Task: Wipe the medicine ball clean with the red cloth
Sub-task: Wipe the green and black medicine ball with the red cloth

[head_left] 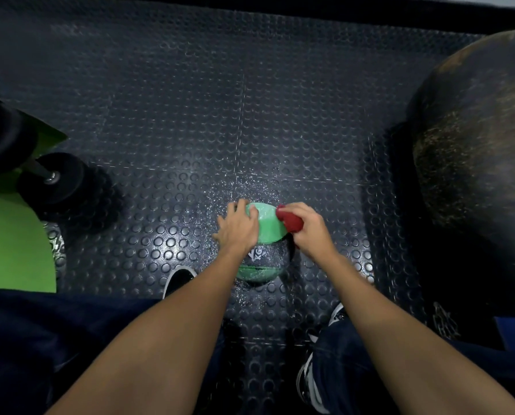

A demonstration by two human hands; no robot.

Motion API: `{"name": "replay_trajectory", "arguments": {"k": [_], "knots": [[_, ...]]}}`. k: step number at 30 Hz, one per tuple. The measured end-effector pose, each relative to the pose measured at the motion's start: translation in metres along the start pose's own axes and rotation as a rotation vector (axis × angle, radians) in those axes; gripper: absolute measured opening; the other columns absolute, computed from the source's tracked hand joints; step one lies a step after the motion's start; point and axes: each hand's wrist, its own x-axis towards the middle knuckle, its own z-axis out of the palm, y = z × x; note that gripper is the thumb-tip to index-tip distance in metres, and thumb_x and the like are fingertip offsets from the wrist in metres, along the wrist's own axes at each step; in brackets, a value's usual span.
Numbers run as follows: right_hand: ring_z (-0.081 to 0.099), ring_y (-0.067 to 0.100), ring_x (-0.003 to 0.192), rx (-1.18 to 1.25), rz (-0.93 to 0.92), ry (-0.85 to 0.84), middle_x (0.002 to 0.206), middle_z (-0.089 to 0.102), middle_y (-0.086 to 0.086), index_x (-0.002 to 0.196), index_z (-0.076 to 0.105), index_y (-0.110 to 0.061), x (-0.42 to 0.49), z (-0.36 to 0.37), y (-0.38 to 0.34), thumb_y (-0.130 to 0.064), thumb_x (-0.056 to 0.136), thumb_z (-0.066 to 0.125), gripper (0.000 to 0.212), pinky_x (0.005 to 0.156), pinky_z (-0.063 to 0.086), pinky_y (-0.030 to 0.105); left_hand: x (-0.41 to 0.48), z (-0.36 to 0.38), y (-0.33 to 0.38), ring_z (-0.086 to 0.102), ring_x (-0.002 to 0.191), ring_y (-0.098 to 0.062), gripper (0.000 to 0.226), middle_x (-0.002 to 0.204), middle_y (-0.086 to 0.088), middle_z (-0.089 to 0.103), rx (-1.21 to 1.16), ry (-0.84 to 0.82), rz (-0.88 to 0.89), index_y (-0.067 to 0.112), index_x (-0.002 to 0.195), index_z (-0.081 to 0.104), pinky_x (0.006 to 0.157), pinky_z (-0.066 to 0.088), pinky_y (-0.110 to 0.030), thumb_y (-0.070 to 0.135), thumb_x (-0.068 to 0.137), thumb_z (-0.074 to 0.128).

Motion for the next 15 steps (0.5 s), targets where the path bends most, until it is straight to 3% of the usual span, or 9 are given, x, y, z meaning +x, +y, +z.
{"name": "replay_trajectory", "arguments": {"k": [2, 5, 9, 12, 15], "knots": [[0.055, 0.014, 0.106, 0.033, 0.007, -0.006, 0.114, 0.064, -0.004, 0.111, 0.069, -0.015, -0.002, 0.002, 0.001, 0.015, 0.073, 0.062, 0.049, 0.095, 0.044, 0.027, 0.000, -0.002, 0.000, 0.040, 0.135, -0.033, 0.043, 0.145, -0.002, 0.043, 0.008, -0.016, -0.006, 0.024, 0.140, 0.041, 0.108, 0.034, -0.066, 0.045, 0.105, 0.025], [0.059, 0.018, 0.102, 0.069, 0.179, 0.038, 0.106, 0.065, -0.002, 0.107, 0.070, -0.014, 0.004, 0.002, -0.004, 0.010, 0.075, 0.062, 0.041, 0.093, 0.047, 0.032, -0.003, -0.003, 0.007, 0.039, 0.135, -0.033, 0.044, 0.147, -0.003, 0.042, 0.057, -0.036, 0.002, 0.024, 0.140, 0.041, 0.107, 0.034, -0.067, 0.046, 0.105, 0.025], [0.053, 0.017, 0.100, -0.006, 0.011, -0.049, 0.107, 0.063, -0.009, 0.104, 0.071, -0.020, 0.005, 0.004, -0.010, 0.008, 0.070, 0.063, 0.045, 0.089, 0.045, 0.029, -0.004, -0.004, 0.011, 0.038, 0.136, -0.034, 0.046, 0.151, -0.003, 0.040, 0.056, -0.029, -0.002, 0.024, 0.143, 0.039, 0.109, 0.033, -0.065, 0.046, 0.105, 0.026], [0.057, 0.023, 0.099, -0.012, 0.238, 0.074, 0.103, 0.064, -0.002, 0.103, 0.069, -0.017, 0.006, 0.004, -0.012, 0.005, 0.071, 0.061, 0.040, 0.086, 0.047, 0.034, -0.005, -0.004, 0.008, 0.037, 0.137, -0.034, 0.046, 0.150, -0.003, 0.040, 0.048, -0.024, 0.023, 0.023, 0.143, 0.039, 0.110, 0.031, -0.066, 0.046, 0.105, 0.026], [0.050, 0.018, 0.099, -0.027, 0.047, 0.024, 0.108, 0.061, -0.006, 0.105, 0.070, -0.015, -0.005, 0.009, -0.016, 0.010, 0.068, 0.059, 0.046, 0.080, 0.041, 0.024, -0.004, -0.001, 0.000, 0.038, 0.136, -0.034, 0.045, 0.148, -0.003, 0.042, 0.031, 0.004, 0.025, 0.025, 0.141, 0.041, 0.109, 0.033, -0.067, 0.046, 0.105, 0.025]]}}
